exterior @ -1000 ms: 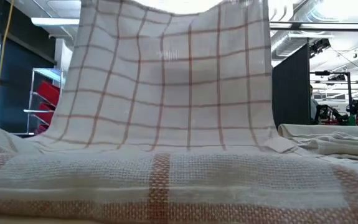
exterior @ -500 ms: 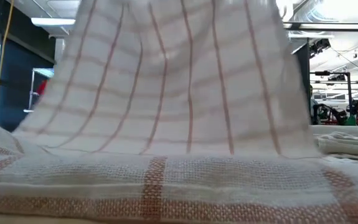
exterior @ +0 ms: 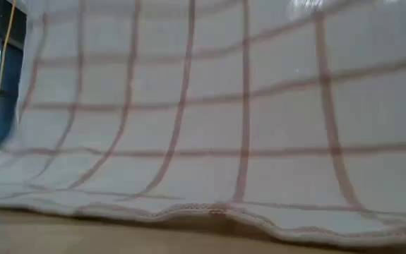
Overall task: Fold towel
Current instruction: Fold the white squared towel
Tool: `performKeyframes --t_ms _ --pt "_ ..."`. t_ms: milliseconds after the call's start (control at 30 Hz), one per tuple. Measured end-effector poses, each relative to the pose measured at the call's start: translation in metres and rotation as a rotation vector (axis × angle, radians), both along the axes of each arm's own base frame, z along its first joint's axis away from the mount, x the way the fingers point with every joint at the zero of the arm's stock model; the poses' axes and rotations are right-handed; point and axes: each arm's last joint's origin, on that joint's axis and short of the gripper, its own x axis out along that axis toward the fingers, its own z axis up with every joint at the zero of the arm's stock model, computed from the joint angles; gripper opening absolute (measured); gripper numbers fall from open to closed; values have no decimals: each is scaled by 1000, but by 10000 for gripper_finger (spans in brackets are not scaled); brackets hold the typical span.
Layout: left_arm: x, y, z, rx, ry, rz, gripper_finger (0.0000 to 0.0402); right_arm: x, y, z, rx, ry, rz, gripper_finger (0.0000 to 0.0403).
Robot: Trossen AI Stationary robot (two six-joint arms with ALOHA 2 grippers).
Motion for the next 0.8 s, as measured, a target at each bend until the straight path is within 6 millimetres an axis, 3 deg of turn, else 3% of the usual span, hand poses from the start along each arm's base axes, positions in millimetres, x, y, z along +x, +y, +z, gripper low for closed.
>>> performKeyframes --t_ms 267,600,800 --pt "13 -33 19 -14 -238 -106 0 -8 30 9 19 -211 77 2" --pt "23 -64 26 -106 -316 -100 0 -53 47 27 -61 -326 -2 2" --pt "30 -78 19 -117 -245 -40 0 -66 50 26 -98 -188 -295 2"
